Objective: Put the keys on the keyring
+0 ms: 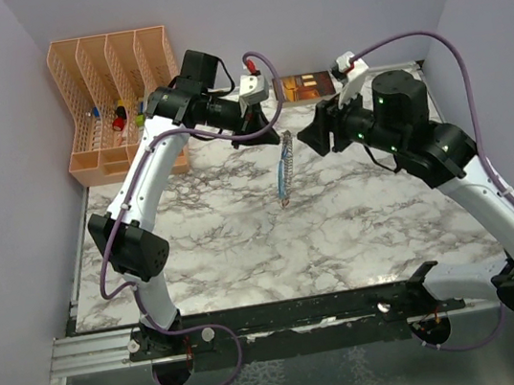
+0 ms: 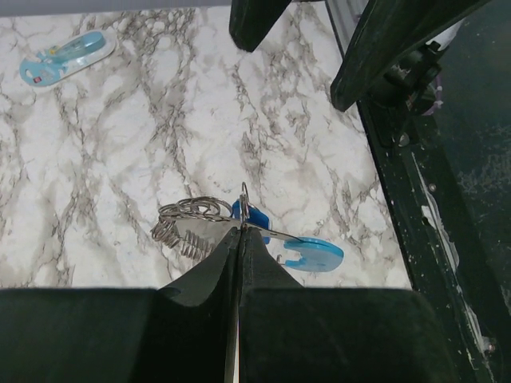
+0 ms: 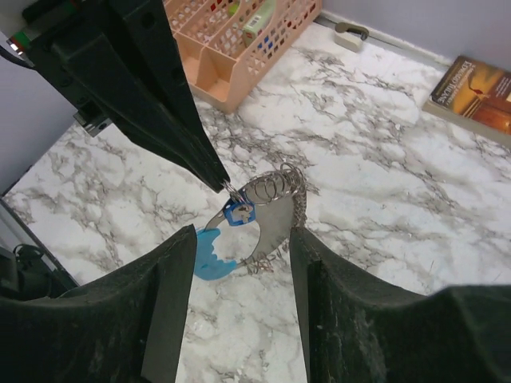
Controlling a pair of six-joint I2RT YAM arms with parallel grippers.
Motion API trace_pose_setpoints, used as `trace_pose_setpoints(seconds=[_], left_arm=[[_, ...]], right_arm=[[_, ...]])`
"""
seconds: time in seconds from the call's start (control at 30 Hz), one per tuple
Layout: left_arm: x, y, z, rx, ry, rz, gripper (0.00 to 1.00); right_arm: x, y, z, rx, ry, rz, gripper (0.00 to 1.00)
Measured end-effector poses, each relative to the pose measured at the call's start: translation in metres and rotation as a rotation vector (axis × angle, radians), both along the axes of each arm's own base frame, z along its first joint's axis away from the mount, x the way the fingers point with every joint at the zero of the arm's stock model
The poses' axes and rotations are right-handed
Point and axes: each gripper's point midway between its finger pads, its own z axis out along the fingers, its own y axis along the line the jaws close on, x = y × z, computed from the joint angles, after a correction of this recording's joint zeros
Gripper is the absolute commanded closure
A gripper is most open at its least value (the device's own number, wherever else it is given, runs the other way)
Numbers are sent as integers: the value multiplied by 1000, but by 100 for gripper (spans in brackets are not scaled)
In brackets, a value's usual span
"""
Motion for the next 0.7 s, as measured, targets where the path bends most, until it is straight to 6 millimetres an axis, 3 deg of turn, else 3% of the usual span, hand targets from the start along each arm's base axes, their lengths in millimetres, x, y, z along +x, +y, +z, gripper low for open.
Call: trace_pose_setpoints(seconds=[0.13,0.4,0.53,0.6,0.7], left_arm=[[-3,-1,5,-28,7,-22,100],[-8,-3,10,-63,0,-58,100],[-12,-2,11,-77,-2,-80,100],[-13,-2,11,-81,-3,-87,100],[-13,-1,12,-86,-7,-91,100]], right_arm=[[4,7,-1,-10,-39,38,53],[12,28,-38,-36,1,122,57],[11,32,-42,-36,-7,158,61],[10,33,-43,-34,-10,173,68],[8,35,-46,-36,-15,194,95]])
